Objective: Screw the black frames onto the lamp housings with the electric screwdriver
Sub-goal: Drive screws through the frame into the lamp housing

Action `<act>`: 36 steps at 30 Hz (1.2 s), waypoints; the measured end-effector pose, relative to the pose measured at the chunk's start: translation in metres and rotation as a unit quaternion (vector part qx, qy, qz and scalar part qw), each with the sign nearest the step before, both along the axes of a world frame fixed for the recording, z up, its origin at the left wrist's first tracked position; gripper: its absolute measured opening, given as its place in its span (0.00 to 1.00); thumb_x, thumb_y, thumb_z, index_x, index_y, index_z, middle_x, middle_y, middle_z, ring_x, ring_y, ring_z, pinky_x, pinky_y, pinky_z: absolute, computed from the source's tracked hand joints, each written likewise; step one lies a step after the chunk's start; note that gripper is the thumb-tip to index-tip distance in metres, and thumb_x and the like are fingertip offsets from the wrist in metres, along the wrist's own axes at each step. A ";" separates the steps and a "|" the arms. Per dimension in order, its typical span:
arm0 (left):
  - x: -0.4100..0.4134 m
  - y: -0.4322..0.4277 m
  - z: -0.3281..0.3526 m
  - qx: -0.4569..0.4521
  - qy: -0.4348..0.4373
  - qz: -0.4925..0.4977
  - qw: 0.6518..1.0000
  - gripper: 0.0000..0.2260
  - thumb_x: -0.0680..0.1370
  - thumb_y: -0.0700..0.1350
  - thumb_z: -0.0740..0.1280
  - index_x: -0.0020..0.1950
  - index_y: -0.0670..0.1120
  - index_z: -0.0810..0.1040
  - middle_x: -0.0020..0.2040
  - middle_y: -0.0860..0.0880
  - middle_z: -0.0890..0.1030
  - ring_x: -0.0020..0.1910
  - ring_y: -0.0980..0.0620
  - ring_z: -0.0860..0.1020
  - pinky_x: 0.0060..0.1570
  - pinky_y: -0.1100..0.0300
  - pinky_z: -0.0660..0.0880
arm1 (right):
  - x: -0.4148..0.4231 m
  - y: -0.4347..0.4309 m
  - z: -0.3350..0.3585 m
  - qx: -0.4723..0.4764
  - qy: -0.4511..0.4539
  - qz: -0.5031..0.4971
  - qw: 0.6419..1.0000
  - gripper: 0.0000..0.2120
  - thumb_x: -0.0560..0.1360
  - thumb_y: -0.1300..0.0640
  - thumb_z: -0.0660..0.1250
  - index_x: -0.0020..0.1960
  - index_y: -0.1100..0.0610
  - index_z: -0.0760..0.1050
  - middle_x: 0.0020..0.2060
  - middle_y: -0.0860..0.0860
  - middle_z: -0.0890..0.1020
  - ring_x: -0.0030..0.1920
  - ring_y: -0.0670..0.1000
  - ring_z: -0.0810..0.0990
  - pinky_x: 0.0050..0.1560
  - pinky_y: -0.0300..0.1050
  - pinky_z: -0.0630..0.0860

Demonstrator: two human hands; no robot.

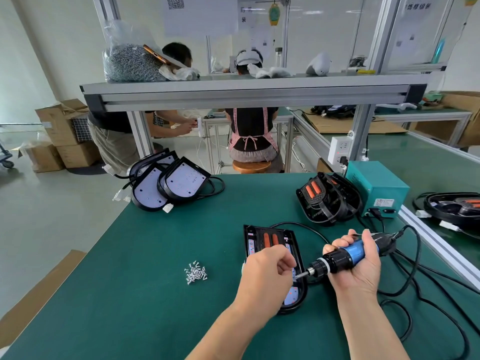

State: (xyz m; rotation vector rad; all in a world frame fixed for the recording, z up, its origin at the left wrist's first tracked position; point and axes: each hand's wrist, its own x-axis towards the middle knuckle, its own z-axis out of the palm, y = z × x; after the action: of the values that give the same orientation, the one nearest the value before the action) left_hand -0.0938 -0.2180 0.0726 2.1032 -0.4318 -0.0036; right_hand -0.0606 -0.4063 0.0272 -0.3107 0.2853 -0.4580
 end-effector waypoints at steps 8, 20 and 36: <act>0.000 0.002 -0.001 -0.020 0.031 0.010 0.999 0.13 0.73 0.32 0.64 0.39 0.51 0.79 0.35 0.55 0.79 0.32 0.62 0.73 0.38 0.70 0.73 | 0.001 -0.002 -0.001 0.009 -0.001 -0.011 1.000 0.12 0.80 0.45 0.65 0.45 0.52 0.72 0.33 0.43 0.71 0.30 0.42 0.72 0.37 0.38 0.62; -0.004 -0.004 -0.006 0.024 0.005 0.009 1.000 0.12 0.74 0.33 0.63 0.42 0.50 0.78 0.39 0.53 0.80 0.37 0.58 0.75 0.43 0.61 0.78 | 0.002 -0.001 0.000 -0.001 0.008 -0.019 1.000 0.12 0.79 0.44 0.65 0.45 0.52 0.72 0.32 0.43 0.72 0.29 0.42 0.73 0.35 0.38 0.65; -0.002 -0.011 -0.007 0.198 -0.166 -0.005 0.966 0.14 0.77 0.33 0.57 0.60 0.45 0.69 0.41 0.49 0.71 0.43 0.48 0.66 0.40 0.59 0.59 | 0.000 0.001 0.002 -0.003 0.013 -0.029 1.000 0.08 0.80 0.51 0.65 0.44 0.52 0.72 0.33 0.44 0.72 0.29 0.43 0.72 0.38 0.38 0.63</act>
State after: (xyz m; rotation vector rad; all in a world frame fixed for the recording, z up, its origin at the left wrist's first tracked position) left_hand -0.0957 -0.2291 0.0655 2.5066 -0.6871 0.2824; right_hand -0.0602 -0.4055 0.0293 -0.3144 0.3183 -0.5118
